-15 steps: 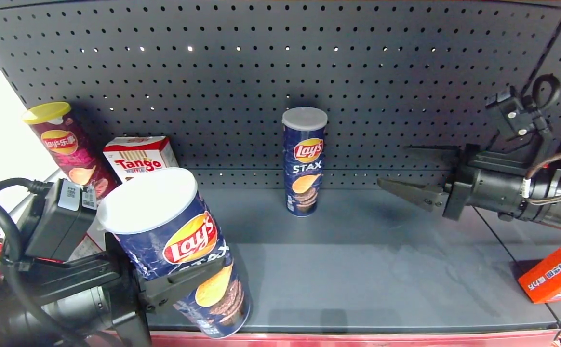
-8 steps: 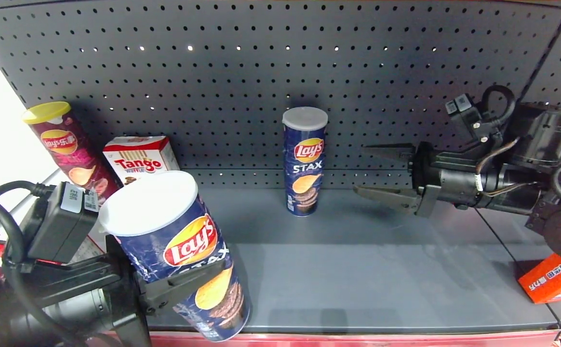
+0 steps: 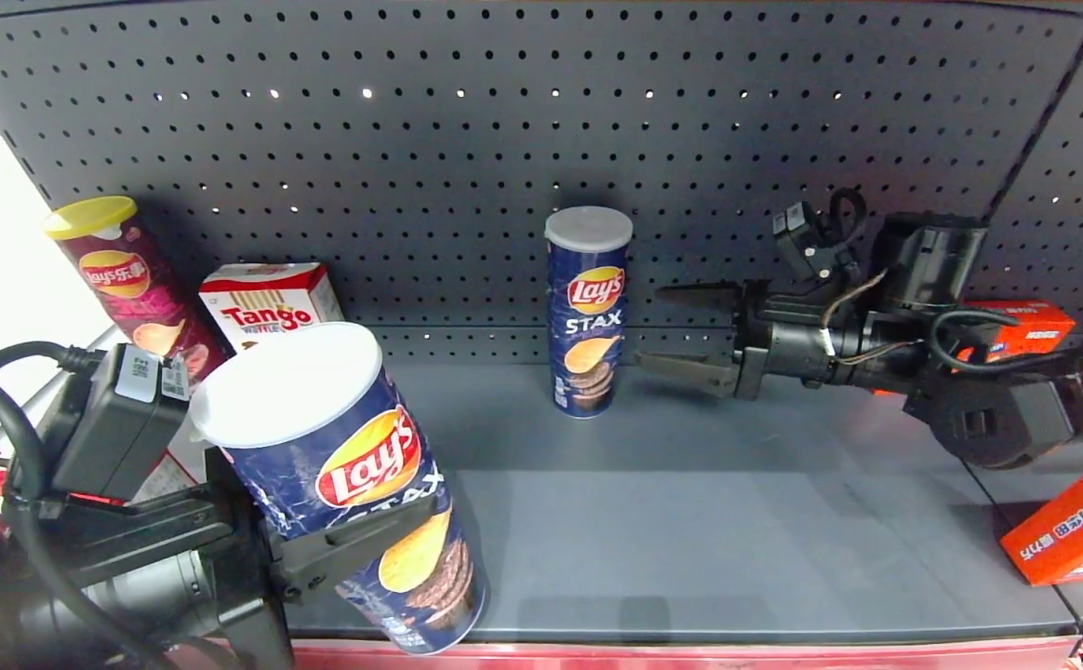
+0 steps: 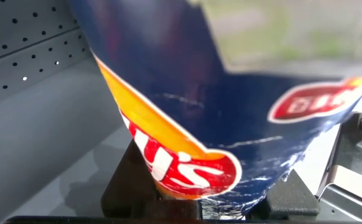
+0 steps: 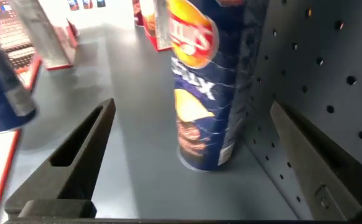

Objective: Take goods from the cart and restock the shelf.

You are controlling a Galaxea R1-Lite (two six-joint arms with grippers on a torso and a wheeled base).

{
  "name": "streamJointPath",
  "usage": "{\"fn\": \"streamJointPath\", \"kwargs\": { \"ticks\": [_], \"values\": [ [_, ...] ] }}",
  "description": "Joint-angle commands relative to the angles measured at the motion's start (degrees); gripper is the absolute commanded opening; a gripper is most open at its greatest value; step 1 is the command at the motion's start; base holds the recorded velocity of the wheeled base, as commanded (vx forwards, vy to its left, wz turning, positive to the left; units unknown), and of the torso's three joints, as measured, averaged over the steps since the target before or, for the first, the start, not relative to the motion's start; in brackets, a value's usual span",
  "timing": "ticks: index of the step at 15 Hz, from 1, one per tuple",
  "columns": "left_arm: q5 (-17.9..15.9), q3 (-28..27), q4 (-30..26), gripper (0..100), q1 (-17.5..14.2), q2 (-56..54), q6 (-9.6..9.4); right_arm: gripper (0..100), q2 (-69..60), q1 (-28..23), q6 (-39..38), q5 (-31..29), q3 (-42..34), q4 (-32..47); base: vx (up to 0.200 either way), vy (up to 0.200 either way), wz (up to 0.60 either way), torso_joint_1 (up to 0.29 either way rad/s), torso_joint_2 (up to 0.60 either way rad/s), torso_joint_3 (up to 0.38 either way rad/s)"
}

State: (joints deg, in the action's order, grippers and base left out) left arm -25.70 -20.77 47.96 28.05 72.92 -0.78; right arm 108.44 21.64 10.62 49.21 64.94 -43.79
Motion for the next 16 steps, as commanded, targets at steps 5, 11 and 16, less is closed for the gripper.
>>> {"fn": "streamJointPath", "kwargs": {
  "ticks": [5,11,16],
  "values": [
    [-0.1,0.3,0.0,0,-1.3,0.1,-0.01,100,9.1,1.4,-0.1,0.0,8.7,0.3,0.0,0.0,0.0,0.0,0.0,0.0],
    [0.0,0.6,0.0,0,-1.4,0.1,-0.01,100,12.7,2.7,-0.2,0.0,12.1,0.3,0.0,0.0,0.0,0.0,0.0,0.0],
    [0.1,0.6,0.0,0,-1.4,0.0,-0.01,100,15.5,3.6,-0.3,0.0,15.7,0.3,0.0,0.0,0.0,0.0,0.0,0.0]
  ]
}}
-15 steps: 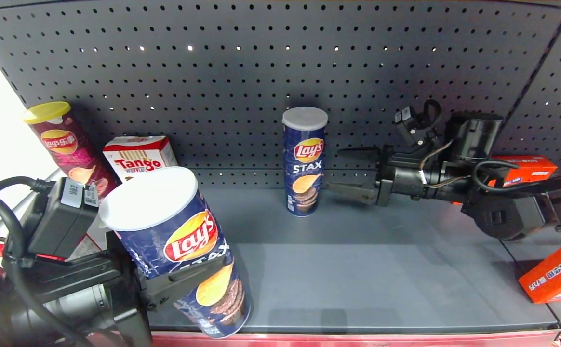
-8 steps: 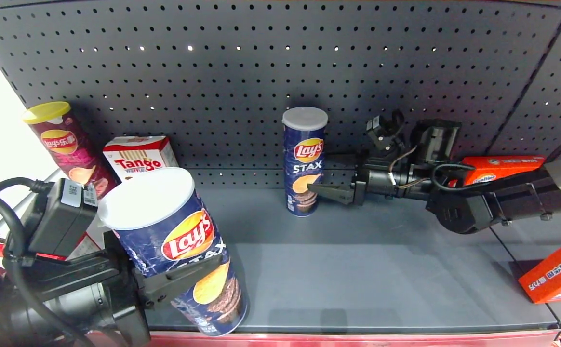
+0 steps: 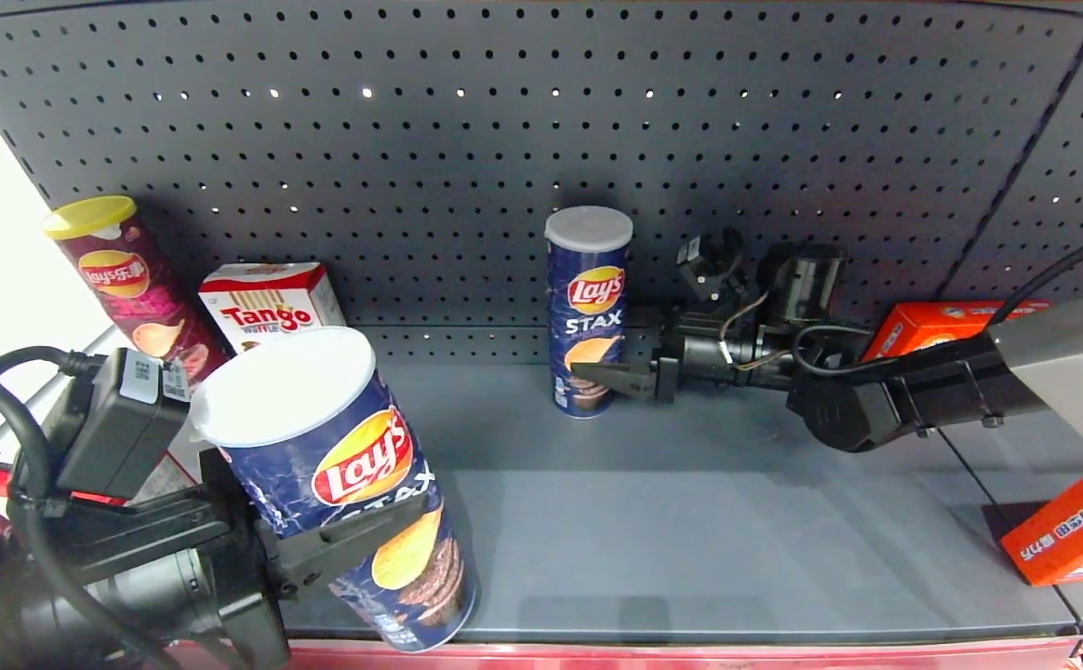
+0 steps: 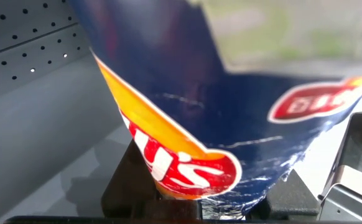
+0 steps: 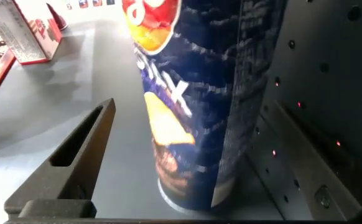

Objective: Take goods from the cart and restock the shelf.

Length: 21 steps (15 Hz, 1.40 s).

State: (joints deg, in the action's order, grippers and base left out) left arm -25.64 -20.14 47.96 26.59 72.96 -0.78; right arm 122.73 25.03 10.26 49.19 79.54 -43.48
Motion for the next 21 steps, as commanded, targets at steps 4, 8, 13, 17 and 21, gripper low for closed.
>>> {"fn": "streamJointPath", "kwargs": {
  "ticks": [4,8,13,17,21],
  "values": [
    [0.2,0.0,0.0,0,0.0,-0.2,-0.01,100,4.0,1.3,0.0,-0.3,4.3,-0.1,0.0,0.0,0.0,0.0,0.0,0.0],
    [0.2,0.0,0.0,0,0.0,-0.2,-0.01,0,5.7,1.7,0.0,-0.3,5.4,-0.7,0.0,0.0,0.0,0.0,0.0,0.0],
    [0.2,0.1,0.0,0,0.0,-0.2,-0.01,0,4.7,1.8,0.0,-0.9,4.8,-0.5,0.0,0.0,0.0,0.0,0.0,0.0],
    [0.2,0.5,0.0,0,0.0,-0.3,-0.01,0,0.2,2.0,0.0,-3.7,1.6,-0.7,0.0,0.0,0.0,0.0,0.0,0.0],
    [0.1,1.2,0.0,0,-0.5,-0.9,-0.01,0,-12.5,3.4,-0.4,-3.9,-9.8,-0.7,0.0,0.0,0.0,0.0,0.0,0.0]
  ]
}}
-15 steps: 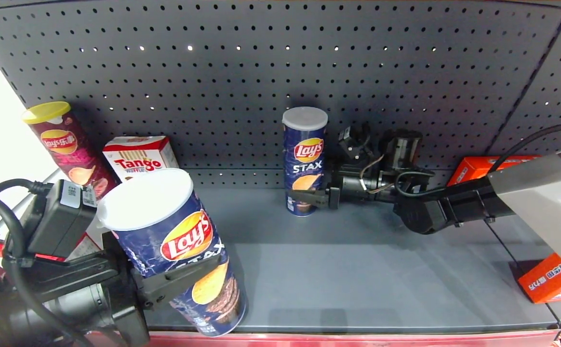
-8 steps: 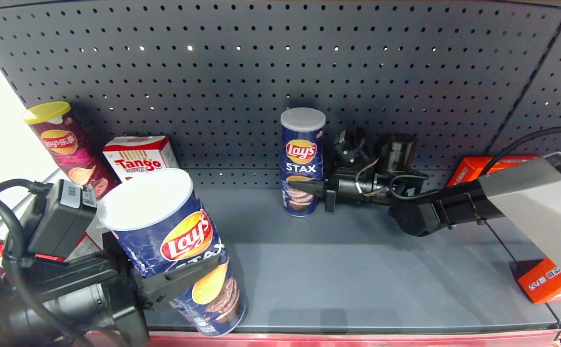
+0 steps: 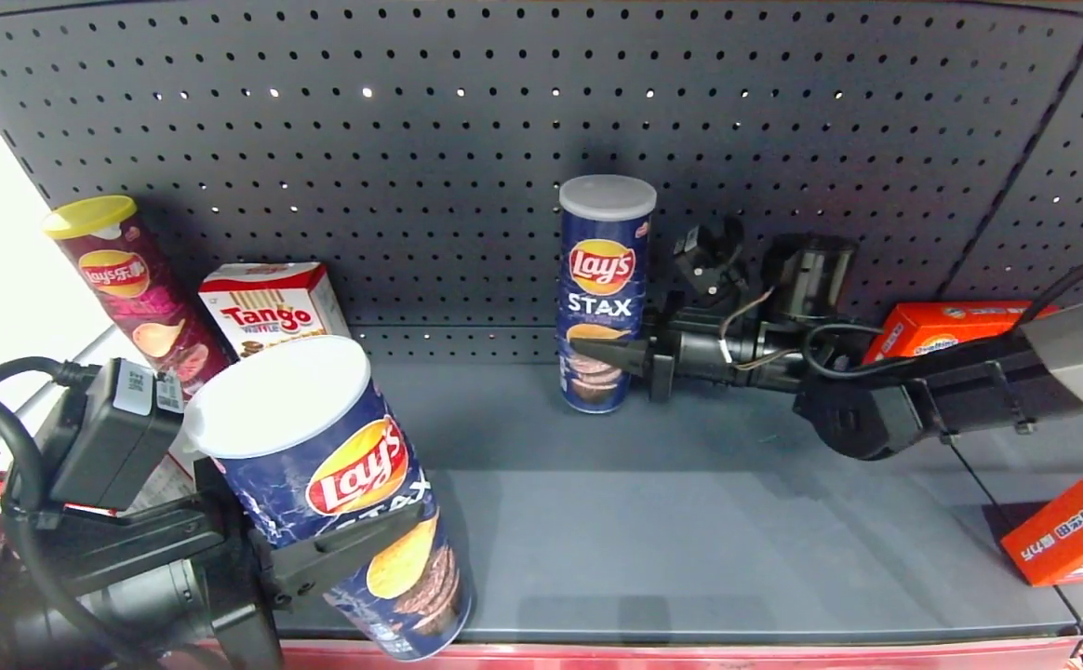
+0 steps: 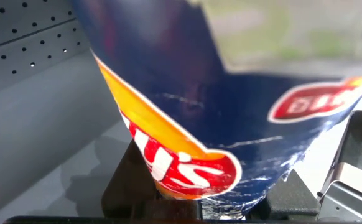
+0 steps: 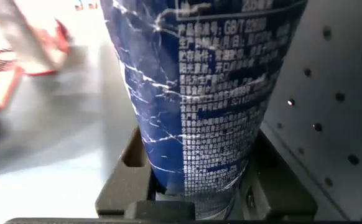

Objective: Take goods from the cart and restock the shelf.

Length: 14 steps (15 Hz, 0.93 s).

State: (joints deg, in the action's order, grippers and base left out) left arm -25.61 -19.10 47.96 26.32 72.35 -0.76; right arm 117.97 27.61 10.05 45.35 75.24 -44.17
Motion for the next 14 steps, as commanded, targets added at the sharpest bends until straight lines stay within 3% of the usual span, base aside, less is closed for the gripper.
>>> {"fn": "streamJointPath", "kwargs": {
  "ticks": [1,4,5,6,8,14],
  "values": [
    [-0.1,0.1,0.0,0,-0.5,-0.3,-0.04,0,-11.0,1.6,-0.2,-0.1,-9.3,-0.1,0.0,0.0,0.0,0.0,0.0,0.0],
    [-0.1,0.0,0.1,0,-0.6,-0.3,0.84,0,-19.4,3.8,-0.2,-0.9,-21.6,-1.9,0.0,0.0,0.0,0.0,0.0,0.0],
    [0.0,0.0,0.1,0,-0.6,-0.3,1.02,0,-21.6,5.2,-0.3,-3.9,-26.2,-3.4,0.0,0.0,0.0,0.0,0.0,0.0],
    [0.0,0.0,0.1,0,-0.6,-0.3,1.02,0,-21.6,5.2,-0.3,-3.9,-26.2,-3.4,0.0,0.0,0.0,0.0,0.0,0.0],
    [0.0,-0.1,0.1,0,-0.6,-0.3,1.11,0,-24.1,8.0,-0.4,-6.2,-36.0,-7.5,0.0,0.0,0.0,0.0,0.0,0.0],
    [0.3,0.1,0.0,0,-0.7,-1.3,1.2,0,-23.1,10.9,-1.1,-10.1,-43.0,-12.1,0.0,0.0,0.0,0.0,0.0,0.0]
  ]
}}
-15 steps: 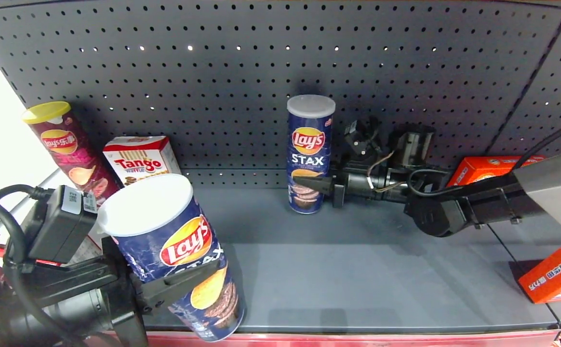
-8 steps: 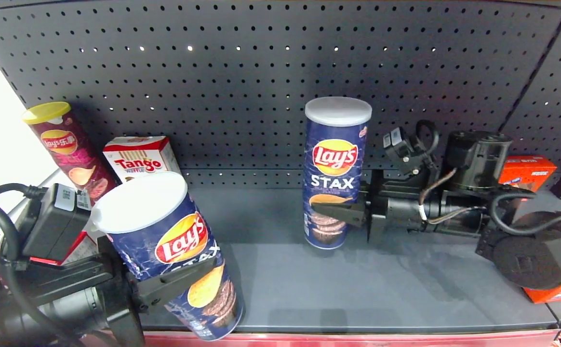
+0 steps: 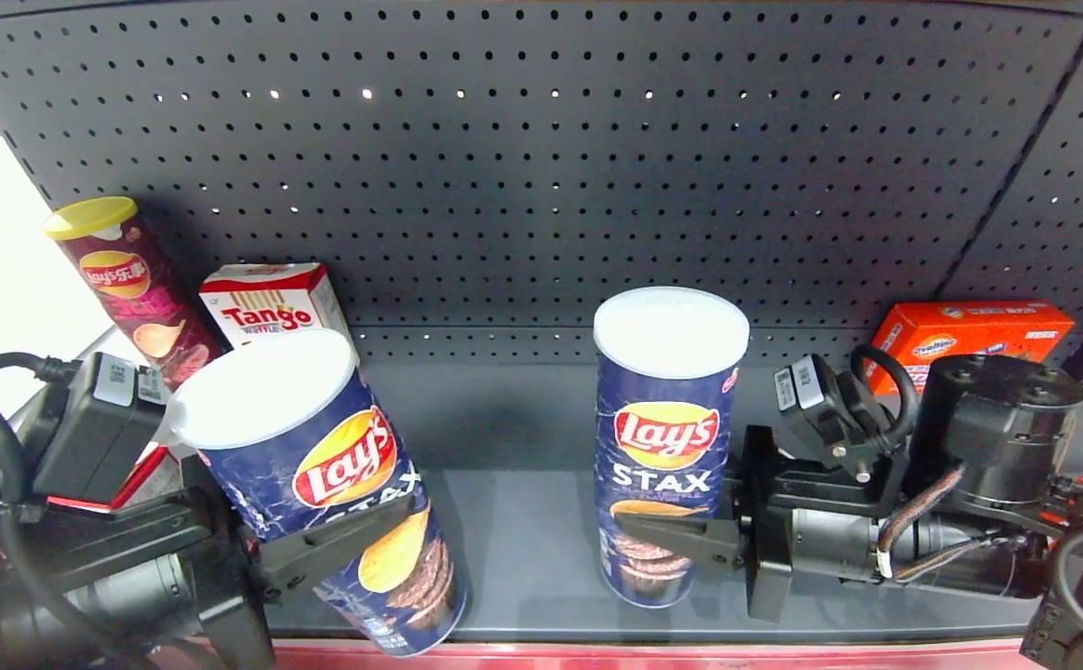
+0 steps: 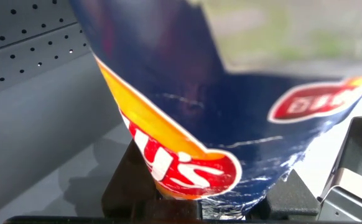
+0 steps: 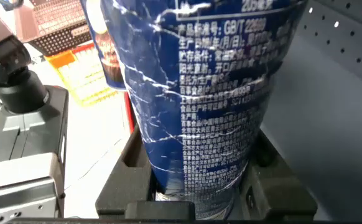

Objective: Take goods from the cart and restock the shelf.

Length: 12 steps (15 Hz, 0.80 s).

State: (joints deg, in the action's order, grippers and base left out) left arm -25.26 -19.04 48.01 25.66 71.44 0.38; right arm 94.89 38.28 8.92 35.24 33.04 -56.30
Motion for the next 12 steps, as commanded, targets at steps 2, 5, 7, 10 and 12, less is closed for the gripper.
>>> {"fn": "streamJointPath", "kwargs": {
  "ticks": [2,5,7,10,12],
  "values": [
    [0.0,0.1,0.0,0,0.0,-0.4,0.06,0,1.0,0.1,0.0,-0.2,-0.4,-0.2,0.0,0.0,0.0,0.0,0.0,0.0],
    [-0.1,-0.1,0.0,0,0.0,-0.4,0.06,0,3.4,0.0,0.0,-1.1,-0.2,-1.4,0.0,0.0,0.0,0.0,0.0,0.0],
    [-0.1,0.0,0.0,0,0.0,-0.4,0.06,0,5.4,0.0,0.0,-1.1,-0.1,-2.9,0.0,0.0,0.0,0.0,0.0,0.0],
    [-0.1,0.0,0.0,0,0.0,-0.4,0.06,0,7.0,0.0,0.1,-1.1,0.9,-3.5,0.0,0.0,0.0,0.0,0.0,0.0],
    [-0.1,0.0,0.0,0,0.1,-0.4,0.06,0,8.1,0.1,0.1,-1.2,1.5,-3.5,0.0,0.0,0.0,0.0,0.0,0.0]
  ]
}}
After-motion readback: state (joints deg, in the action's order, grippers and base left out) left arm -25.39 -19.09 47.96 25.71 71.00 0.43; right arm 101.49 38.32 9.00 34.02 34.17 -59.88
